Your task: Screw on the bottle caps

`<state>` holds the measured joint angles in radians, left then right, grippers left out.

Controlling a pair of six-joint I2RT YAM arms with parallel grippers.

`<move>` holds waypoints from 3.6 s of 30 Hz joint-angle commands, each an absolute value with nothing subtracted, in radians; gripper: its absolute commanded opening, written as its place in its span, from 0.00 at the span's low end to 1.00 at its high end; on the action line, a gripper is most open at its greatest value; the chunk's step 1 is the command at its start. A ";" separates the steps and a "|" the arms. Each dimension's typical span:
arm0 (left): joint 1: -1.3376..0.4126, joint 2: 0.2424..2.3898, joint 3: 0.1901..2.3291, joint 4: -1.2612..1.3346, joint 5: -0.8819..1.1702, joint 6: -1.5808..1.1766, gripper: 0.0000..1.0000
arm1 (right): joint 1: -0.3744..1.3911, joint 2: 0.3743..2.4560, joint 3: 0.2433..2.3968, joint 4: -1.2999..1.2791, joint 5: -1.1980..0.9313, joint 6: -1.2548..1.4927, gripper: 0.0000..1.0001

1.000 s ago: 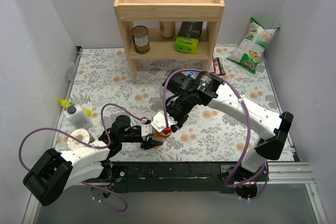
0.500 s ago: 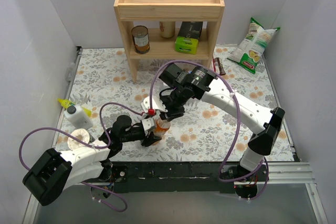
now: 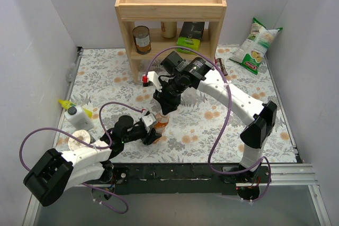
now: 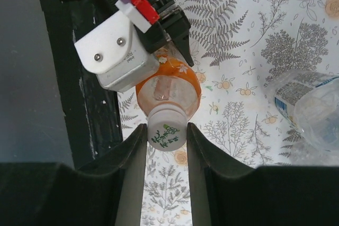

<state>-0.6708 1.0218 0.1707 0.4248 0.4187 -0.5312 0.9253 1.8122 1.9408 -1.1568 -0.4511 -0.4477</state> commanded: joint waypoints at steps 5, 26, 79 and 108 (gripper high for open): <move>-0.663 1.000 0.258 0.574 0.347 -0.518 0.00 | 0.933 1.884 1.902 -1.238 -0.514 -0.299 0.01; -0.653 1.035 0.334 0.215 0.676 -0.255 0.00 | 0.936 1.594 1.939 -1.215 -0.538 -0.867 0.89; -0.661 1.035 0.423 0.351 0.245 -0.450 0.00 | 0.947 1.855 1.934 -1.215 -0.506 -0.235 0.01; -0.658 1.104 0.499 -0.072 0.775 -0.126 0.00 | 0.982 1.439 1.687 -1.127 -0.495 -1.115 0.66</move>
